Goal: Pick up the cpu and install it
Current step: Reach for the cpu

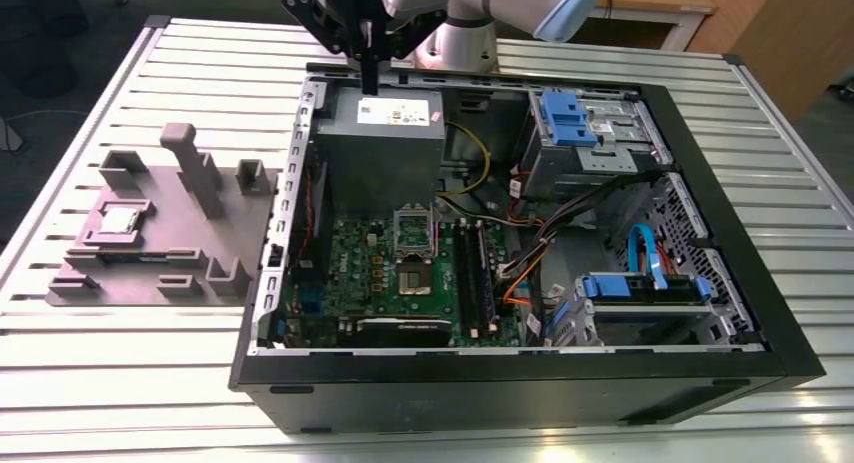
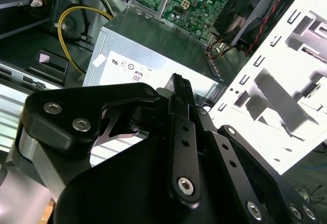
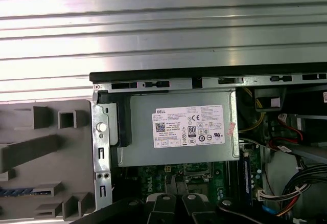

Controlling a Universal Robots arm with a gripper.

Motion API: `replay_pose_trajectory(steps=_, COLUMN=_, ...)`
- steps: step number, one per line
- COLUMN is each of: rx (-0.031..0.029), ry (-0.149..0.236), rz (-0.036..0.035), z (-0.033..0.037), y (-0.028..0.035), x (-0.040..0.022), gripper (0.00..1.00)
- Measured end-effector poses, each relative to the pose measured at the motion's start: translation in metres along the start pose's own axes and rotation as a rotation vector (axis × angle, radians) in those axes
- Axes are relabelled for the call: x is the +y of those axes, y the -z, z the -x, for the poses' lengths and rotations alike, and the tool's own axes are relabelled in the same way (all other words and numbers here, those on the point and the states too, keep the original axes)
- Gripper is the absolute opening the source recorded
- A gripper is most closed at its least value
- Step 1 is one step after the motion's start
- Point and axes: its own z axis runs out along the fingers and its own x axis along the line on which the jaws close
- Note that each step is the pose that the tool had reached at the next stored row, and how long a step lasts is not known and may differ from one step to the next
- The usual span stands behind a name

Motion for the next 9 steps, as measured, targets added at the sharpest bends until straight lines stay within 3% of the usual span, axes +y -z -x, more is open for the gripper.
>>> replay_pose_trajectory(steps=9, rx=0.0006, ry=0.0, rz=-0.0001, z=-0.0065, y=-0.0003, x=-0.0005, gripper=0.1)
